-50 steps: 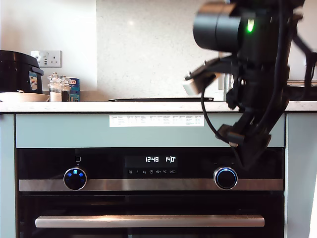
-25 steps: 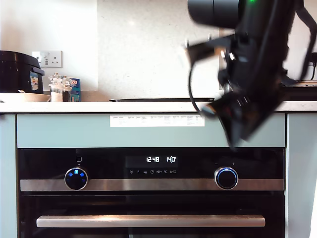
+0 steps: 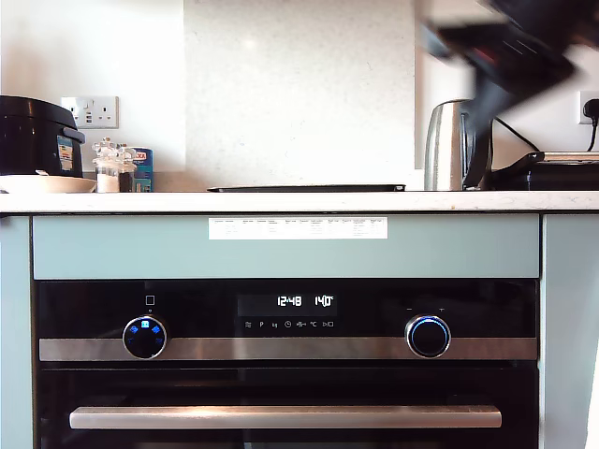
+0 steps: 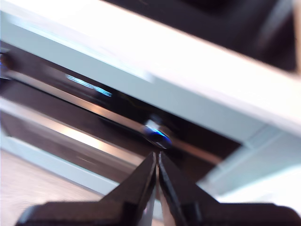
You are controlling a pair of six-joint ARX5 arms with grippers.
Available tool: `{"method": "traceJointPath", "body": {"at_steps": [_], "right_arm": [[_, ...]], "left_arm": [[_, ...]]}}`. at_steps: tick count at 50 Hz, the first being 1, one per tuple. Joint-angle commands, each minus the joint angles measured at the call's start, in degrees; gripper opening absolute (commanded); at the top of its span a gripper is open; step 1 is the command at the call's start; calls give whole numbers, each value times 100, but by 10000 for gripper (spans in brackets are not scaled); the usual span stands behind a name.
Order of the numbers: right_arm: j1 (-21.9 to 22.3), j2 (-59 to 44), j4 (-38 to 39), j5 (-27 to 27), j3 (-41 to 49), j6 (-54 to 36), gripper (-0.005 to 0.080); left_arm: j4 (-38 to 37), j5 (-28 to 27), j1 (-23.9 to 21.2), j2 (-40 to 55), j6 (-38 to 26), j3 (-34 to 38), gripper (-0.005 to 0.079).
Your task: Switch the oven temperature to 140 degrees by turning the right rotary switch until the correct number is selected
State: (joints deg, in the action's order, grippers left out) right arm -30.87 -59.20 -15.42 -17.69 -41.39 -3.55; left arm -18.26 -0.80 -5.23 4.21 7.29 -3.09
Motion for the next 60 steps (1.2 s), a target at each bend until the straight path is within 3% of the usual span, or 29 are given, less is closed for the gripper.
{"method": "traceJointPath", "body": {"at_steps": [1, 15, 27, 35, 47, 60], "right_arm": [[280, 284, 179, 199, 205, -107, 0], [1703, 1246, 955, 1185, 1128, 44, 0], [2184, 2166, 1921, 1084, 2291, 92, 0], [2579, 2765, 2085, 1316, 2861, 68, 0], [2756, 3692, 1803, 1891, 3235, 166, 0], [2750, 4710, 1038, 1958, 3283, 219, 0]], "left_arm": [[22, 26, -7, -20, -26, -57, -22], [-4, 20, -7, -20, -17, -57, -22], [-273, 20, -7, -20, -22, -57, -22], [-496, 20, -7, -20, -20, -57, -22], [-619, 20, -7, -20, -22, -57, -22], [-619, 20, -7, -20, -22, -59, -22]]}}
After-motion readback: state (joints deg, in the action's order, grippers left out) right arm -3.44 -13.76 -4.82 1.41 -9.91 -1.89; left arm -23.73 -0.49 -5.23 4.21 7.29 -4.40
